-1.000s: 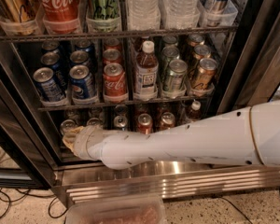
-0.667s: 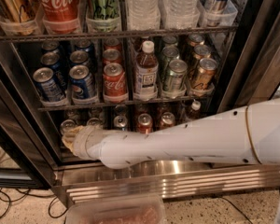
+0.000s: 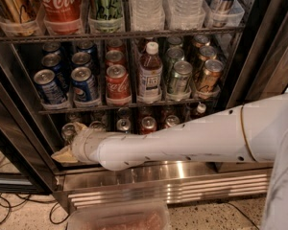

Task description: Pick 7up can from bottom shelf of fridge

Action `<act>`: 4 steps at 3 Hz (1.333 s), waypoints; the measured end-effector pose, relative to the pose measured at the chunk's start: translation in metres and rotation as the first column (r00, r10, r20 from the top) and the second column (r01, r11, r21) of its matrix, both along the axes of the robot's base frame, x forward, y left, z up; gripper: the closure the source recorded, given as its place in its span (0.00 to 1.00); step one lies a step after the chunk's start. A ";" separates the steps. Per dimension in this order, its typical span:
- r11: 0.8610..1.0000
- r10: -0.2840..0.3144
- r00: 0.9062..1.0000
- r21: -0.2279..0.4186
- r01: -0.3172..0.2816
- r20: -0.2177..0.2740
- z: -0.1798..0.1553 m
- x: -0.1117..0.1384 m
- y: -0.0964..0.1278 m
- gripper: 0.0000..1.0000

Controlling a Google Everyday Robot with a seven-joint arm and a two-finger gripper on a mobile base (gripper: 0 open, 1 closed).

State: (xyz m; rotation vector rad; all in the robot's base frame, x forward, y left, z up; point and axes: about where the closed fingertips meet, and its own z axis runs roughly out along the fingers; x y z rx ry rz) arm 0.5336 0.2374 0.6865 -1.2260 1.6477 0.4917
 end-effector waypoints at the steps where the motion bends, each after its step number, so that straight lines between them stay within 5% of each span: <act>1: 1.000 0.001 1.000 -0.001 -0.001 -0.002 -0.002 0.002 0.006 0.30; 4: 0.999 0.012 1.000 -0.047 -0.011 0.019 -0.010 0.014 0.026 0.33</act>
Offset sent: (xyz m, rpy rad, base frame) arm 0.0078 0.0259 -0.0074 -0.0269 -0.0101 0.0117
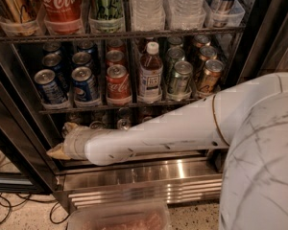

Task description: Pick 7up can from bottom shelf of fridge

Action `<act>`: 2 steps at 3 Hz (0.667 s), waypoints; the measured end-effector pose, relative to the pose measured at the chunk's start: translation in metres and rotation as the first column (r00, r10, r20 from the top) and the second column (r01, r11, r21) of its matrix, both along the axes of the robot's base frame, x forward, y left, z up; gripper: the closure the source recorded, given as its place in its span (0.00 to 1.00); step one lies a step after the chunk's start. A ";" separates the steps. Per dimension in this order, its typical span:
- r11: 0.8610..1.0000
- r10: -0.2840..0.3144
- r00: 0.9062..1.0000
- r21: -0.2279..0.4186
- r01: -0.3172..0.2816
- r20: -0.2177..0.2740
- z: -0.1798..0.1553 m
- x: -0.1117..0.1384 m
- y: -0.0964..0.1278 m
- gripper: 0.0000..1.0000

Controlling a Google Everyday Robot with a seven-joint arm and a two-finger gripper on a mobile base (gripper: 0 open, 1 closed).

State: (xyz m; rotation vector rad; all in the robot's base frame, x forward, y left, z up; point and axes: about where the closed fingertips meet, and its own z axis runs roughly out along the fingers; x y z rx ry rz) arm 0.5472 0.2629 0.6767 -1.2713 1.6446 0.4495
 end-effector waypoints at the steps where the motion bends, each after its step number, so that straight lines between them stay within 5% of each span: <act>1: 1.000 -0.010 1.000 -0.021 0.011 0.008 -0.004 0.006 0.000 0.32; 2: 0.999 -0.021 1.000 -0.048 0.022 0.020 -0.009 0.011 -0.001 0.31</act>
Offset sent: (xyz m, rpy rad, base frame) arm 0.0188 -0.0046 -0.0150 -0.0849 -0.0347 -0.0397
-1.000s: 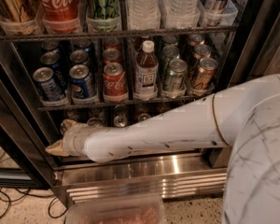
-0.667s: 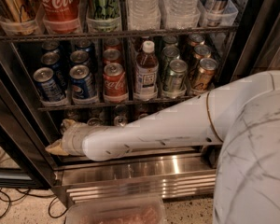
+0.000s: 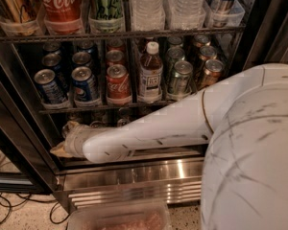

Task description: Pick 7up can from bottom shelf of fridge

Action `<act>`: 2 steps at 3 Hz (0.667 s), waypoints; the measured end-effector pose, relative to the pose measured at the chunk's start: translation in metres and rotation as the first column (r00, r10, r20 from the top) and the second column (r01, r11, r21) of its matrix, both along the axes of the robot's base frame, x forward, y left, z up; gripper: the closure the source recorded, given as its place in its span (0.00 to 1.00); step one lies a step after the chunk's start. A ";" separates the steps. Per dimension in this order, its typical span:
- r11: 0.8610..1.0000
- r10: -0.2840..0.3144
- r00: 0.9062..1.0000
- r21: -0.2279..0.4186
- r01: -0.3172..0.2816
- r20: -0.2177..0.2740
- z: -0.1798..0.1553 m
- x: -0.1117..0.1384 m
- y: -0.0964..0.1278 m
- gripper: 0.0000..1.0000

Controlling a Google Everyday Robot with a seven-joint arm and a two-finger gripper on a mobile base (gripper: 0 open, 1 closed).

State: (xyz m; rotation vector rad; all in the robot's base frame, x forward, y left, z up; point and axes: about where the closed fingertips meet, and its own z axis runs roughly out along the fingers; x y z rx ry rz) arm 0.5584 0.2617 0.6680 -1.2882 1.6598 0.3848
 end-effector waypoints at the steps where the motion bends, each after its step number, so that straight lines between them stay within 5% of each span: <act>1: 1.000 -0.013 1.000 -0.027 0.013 0.014 -0.003 0.006 -0.003 0.30; 2: 0.998 -0.033 0.999 -0.050 0.035 0.030 -0.005 0.013 -0.007 0.27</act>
Offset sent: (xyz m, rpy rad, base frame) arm 0.0222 -0.0155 -0.0073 -0.0828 -0.0488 -0.0651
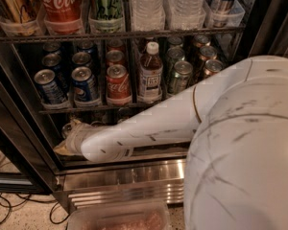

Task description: Pick 7up can from bottom shelf of fridge

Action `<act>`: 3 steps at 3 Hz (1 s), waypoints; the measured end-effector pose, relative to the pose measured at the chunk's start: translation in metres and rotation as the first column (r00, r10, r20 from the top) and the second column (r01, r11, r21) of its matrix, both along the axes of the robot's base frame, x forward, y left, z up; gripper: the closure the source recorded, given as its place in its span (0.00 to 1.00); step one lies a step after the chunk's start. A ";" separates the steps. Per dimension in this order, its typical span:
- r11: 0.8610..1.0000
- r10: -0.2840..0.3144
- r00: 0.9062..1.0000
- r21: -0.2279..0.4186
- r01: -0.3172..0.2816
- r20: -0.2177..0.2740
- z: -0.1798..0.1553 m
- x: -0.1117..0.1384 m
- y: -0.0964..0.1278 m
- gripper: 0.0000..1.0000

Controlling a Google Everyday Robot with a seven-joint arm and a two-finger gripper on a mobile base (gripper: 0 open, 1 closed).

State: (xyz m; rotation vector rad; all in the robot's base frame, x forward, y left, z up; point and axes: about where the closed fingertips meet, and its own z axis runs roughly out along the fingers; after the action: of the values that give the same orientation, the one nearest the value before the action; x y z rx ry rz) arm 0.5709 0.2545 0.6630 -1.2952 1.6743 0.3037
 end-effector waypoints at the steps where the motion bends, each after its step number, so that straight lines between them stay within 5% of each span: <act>1: 1.000 -0.021 1.000 -0.014 0.021 0.008 -0.001 0.007 -0.005 0.27; 3: 0.999 -0.041 0.999 -0.024 0.041 -0.007 -0.009 0.015 -0.008 0.26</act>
Offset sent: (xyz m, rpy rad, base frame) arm 0.0189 -0.0177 -0.0093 -0.0225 0.0040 -0.0672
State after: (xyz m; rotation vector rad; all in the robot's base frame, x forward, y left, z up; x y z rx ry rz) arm 0.5854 0.2466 0.6537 -1.2766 1.7129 0.2650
